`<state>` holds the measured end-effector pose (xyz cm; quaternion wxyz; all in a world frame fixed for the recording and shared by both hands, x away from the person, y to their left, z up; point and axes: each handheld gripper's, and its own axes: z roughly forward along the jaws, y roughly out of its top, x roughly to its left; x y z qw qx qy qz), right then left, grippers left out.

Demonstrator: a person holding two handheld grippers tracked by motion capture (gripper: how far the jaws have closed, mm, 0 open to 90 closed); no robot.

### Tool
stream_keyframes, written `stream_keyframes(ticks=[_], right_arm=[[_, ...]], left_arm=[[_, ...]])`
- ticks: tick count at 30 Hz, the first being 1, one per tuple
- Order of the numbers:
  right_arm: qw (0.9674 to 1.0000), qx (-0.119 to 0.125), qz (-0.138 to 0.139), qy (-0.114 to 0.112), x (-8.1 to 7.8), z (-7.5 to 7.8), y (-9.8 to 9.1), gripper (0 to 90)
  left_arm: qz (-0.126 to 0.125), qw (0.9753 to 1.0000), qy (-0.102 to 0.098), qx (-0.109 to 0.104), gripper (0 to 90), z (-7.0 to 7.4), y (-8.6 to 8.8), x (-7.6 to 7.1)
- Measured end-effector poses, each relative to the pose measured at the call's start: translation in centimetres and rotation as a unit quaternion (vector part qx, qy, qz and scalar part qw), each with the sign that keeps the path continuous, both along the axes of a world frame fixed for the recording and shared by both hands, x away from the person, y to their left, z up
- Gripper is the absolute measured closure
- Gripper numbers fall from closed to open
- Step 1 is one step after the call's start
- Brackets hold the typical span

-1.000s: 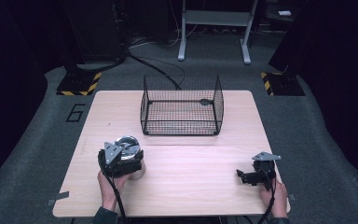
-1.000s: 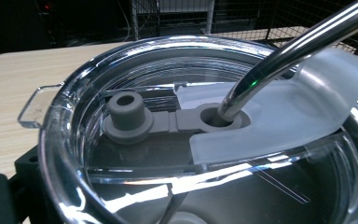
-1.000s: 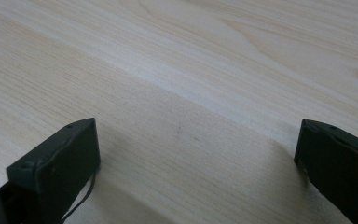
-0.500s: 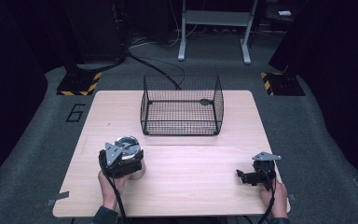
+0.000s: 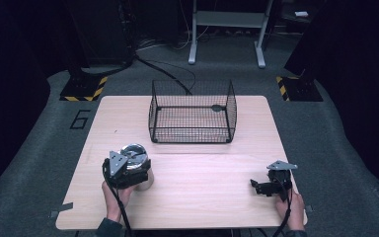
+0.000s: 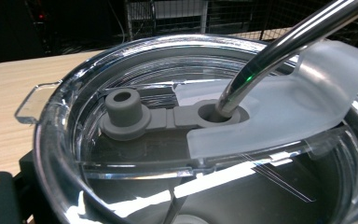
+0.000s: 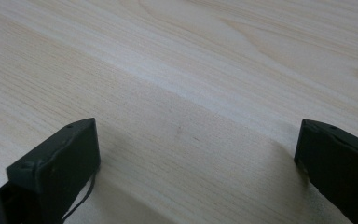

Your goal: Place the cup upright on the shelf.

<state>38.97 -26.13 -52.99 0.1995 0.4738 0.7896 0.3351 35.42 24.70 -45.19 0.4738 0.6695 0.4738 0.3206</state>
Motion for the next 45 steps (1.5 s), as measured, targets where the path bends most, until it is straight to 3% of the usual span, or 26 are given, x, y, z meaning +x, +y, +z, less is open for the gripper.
stream_keyframes(ticks=[12, 20, 27, 45], right_arm=[[1.0000, 0.000, 0.000, 0.000, 0.0, 0.0, 0.0, 0.0], [1.0000, 0.000, 0.000, 0.000, 0.0, 0.0, 0.0, 0.0], [1.0000, 0.000, 0.000, 0.000, 0.0, 0.0, 0.0, 0.0], [1.0000, -0.002, 0.000, -0.001, 0.0, 0.0, 0.0, 0.0]], left_arm=[[-0.021, 0.9998, 0.000, -0.006, 4.2, 1.5, 0.3, 0.0], [-0.032, 0.9995, 0.000, 0.005, 4.1, 2.4, 0.0, 0.3], [-0.048, 0.9989, 0.002, -0.001, 4.1, 3.2, 0.0, 1.0], [-0.074, 0.9973, 0.000, 0.008, 4.1, 5.4, -1.0, 2.7]])
